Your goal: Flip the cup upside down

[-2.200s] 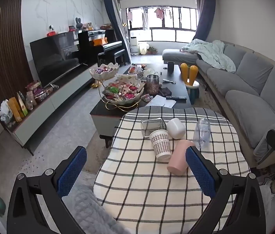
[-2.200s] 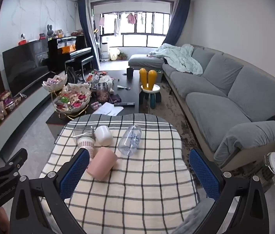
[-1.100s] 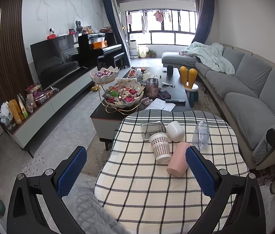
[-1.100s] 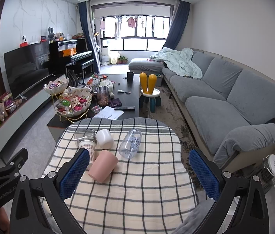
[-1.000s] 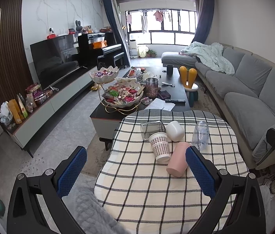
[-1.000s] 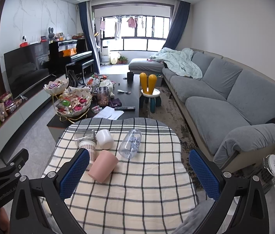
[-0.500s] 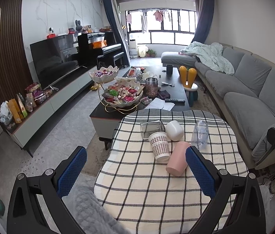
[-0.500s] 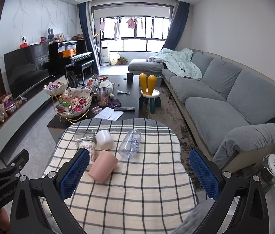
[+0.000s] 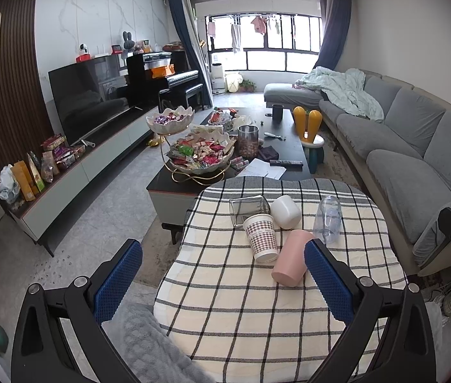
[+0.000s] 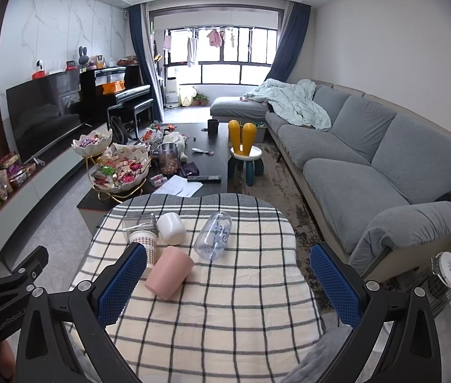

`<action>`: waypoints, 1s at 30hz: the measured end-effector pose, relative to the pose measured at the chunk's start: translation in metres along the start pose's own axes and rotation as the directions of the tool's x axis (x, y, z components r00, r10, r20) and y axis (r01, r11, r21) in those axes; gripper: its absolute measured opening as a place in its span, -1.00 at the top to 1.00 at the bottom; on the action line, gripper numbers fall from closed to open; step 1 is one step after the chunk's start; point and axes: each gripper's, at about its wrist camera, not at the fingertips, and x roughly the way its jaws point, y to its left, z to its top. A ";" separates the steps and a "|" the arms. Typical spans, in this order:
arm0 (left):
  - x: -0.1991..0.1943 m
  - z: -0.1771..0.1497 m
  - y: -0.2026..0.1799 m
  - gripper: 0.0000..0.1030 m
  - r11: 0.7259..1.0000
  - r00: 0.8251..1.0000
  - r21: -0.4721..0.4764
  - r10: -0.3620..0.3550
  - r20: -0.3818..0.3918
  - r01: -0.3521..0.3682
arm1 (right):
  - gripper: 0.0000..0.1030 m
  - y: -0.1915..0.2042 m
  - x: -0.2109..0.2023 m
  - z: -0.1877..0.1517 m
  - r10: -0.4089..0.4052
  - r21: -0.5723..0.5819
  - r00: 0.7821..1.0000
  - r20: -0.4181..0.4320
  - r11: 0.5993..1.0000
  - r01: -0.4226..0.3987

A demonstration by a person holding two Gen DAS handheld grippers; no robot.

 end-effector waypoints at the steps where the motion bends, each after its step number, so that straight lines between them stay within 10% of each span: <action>1: 0.001 0.000 0.000 -1.00 1.000 1.000 0.000 0.001 0.001 -0.001 | -0.99 0.000 0.000 0.000 0.000 -0.001 1.000 0.000 1.000 0.000; 30: 0.026 -0.009 0.000 -1.00 1.000 1.000 -0.006 0.005 -0.020 -0.006 | -0.99 0.009 0.020 0.003 0.026 -0.010 0.999 -0.031 1.000 -0.026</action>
